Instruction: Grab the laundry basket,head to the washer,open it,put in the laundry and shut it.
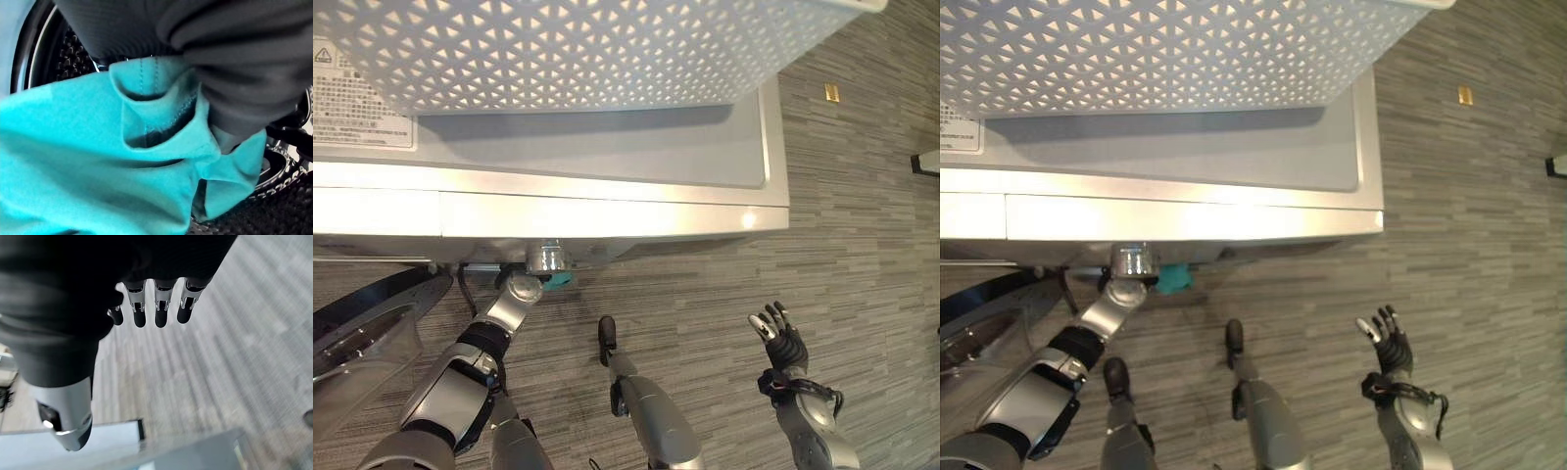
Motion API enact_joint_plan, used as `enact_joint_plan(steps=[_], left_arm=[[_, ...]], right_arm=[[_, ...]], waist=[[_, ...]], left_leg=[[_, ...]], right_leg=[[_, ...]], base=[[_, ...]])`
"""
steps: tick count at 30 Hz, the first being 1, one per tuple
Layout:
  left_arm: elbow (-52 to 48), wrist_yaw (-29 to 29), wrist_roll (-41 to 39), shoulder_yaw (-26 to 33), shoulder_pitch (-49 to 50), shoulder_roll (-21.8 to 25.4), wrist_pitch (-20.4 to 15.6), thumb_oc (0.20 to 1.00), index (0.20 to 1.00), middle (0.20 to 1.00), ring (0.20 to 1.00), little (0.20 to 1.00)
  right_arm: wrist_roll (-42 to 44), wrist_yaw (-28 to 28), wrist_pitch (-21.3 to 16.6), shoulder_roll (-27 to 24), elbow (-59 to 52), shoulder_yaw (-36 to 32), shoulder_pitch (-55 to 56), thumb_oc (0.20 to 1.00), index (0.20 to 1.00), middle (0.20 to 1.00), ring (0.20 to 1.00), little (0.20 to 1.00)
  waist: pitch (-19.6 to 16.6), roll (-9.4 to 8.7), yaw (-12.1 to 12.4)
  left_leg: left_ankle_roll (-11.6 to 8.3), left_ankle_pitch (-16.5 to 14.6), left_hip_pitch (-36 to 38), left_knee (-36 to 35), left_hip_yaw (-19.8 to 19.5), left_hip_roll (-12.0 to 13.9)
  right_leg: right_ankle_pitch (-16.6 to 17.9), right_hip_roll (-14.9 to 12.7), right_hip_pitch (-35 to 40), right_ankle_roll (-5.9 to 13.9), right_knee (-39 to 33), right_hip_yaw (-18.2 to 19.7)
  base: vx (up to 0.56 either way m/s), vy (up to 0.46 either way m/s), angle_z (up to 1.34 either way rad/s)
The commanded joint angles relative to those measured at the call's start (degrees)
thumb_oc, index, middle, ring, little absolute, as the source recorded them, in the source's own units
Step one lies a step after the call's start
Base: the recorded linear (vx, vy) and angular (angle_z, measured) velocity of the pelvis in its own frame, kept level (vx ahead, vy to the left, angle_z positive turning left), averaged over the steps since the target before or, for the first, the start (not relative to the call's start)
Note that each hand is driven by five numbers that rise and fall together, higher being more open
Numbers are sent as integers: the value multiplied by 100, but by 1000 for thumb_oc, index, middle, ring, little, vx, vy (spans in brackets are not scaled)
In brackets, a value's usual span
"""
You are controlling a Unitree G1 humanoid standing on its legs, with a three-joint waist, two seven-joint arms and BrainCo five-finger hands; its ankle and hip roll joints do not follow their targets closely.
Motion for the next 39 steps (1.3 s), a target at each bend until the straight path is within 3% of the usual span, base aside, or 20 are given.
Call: enact_joint_plan(steps=[1, 6, 8, 9, 13, 19, 21, 23, 25, 30, 31, 32, 34, 39], left_arm=[[97, -72, 153, 115, -518, 119, -243, 263, 263, 263, 263, 263], [310, -10, 127, 50, -916, 31, -232, 266, 266, 266, 266, 266], [446, 37, 50, 38, -1211, -20, -235, 200, 200, 200, 200, 200], [751, 163, -134, 18, -1773, -135, -215, 200, 200, 200, 200, 200], [1169, 301, -455, 101, -2501, -215, -234, 200, 200, 200, 200, 200], [1670, 408, -994, 248, -3446, 9, -313, 200, 200, 200, 200, 200], [1701, 544, -1148, 452, -3533, -87, -338, 200, 200, 200, 200, 200], [1758, 621, -1227, 480, -3636, -27, -378, 200, 200, 200, 200, 200], [1924, 898, -1200, 418, -4091, 349, -315, 200, 200, 200, 200, 200], [1951, 1117, -512, -265, -4773, 884, -65, 200, 200, 200, 200, 200], [1951, 967, -398, -403, -4768, 888, -4, 288, 288, 288, 288, 288], [1953, 965, -398, -406, -4771, 888, -4, 1000, 1000, 1000, 1000, 1000], [1896, 516, 194, -787, -4646, 736, 182, 1000, 1000, 1000, 1000, 1000], [1732, 70, 749, -896, -3954, 128, 374, 1000, 1000, 1000, 1000, 1000]], right_arm=[[300, 128, -351, -146, -130, -419, 89, 1000, 1000, 1000, 1000, 1000], [429, 213, -447, -181, -136, -405, 9, 1000, 1000, 1000, 1000, 1000], [462, 185, -508, -215, -193, -419, -26, 1000, 1000, 1000, 1000, 1000], [497, 159, -613, -290, -414, -446, -49, 1000, 1000, 1000, 1000, 1000], [387, 105, -730, -369, -616, -428, -101, 1000, 1000, 1000, 1000, 1000], [211, -13, -816, -454, -640, -515, -177, 1000, 1000, 1000, 1000, 1000], [-166, -331, -817, -147, -76, -430, -284, 1000, 1000, 1000, 1000, 1000], [-140, -417, -847, -48, -33, -472, -258, 1000, 1000, 1000, 1000, 1000], [-79, -366, -912, -103, -102, -610, -181, 1000, 1000, 1000, 1000, 1000], [-163, -223, -1034, -350, -102, -682, -21, 1000, 1000, 1000, 1000, 1000], [-187, -221, -1023, -341, -62, -697, 6, 1000, 1000, 1000, 1000, 1000], [-188, -221, -1023, -338, -63, -697, 7, 1000, 1000, 1000, 1000, 1000], [-271, -220, -886, -250, 87, -730, 6, 1000, 1000, 1000, 1000, 1000], [-34, -110, -667, -33, 345, -803, -125, 1000, 1000, 1000, 1000, 1000]], waist=[[10, -236, 97], [81, -258, 50], [144, -238, 33], [225, -243, -71], [304, -248, -232], [272, -239, -433], [324, -187, -422], [316, -186, -449], [252, -207, -588], [163, -199, -721], [138, -172, -719], [141, -174, -716], [67, -54, -626], [-27, 128, -399]], left_leg=[[283, -240, 36, 21, -190, 27], [276, -217, -167, 21, -258, 31], [242, -330, -168, 21, -288, 73], [238, -290, -327, 21, -323, 78], [227, -227, -571, 21, -369, 118], [221, -153, -882, 21, -350, 186], [237, -125, -986, 21, -390, 162], [244, -122, -1011, 21, -403, 163], [246, -122, -1058, 21, -396, 193], [214, -132, -1024, 21, -343, 243], [203, -141, -994, 21, -331, 245], [203, -142, -991, 21, -330, 246], [200, -188, -859, 21, -304, 241], [202, -279, -628, 21, -299, 207]], right_leg=[[-689, -265, -19, 256, 923, -128], [-688, -265, -161, 264, 943, -190], [-816, -232, -168, 289, 1000, -194], [-841, -215, -342, 275, 1078, -194], [-861, -158, -657, 264, 1217, -199], [-863, -76, -1045, 253, 1306, -174], [-852, -80, -1124, 252, 1290, -185], [-843, -65, -1164, 247, 1288, -158], [-825, -26, -1194, 246, 1225, -115], [-758, 5, -1133, 288, 1112, -145], [-759, 8, -1089, 297, 1088, -156], [-758, 9, -1086, 297, 1086, -156], [-764, -20, -911, 319, 1045, -225], [-844, -78, -651, 327, 1077, -356]], base=[[-11, -32, 17], [-9, -22, 8], [14, -45, 5], [-65, -47, 5], [-69, -55, 8], [-42, -33, 0], [-17, -22, 0], [0, 0, 0], [0, 0, 0], [3, -13, -1], [0, 0, 0], [31, 3, -1], [37, 4, -2], [49, 10, 2]])
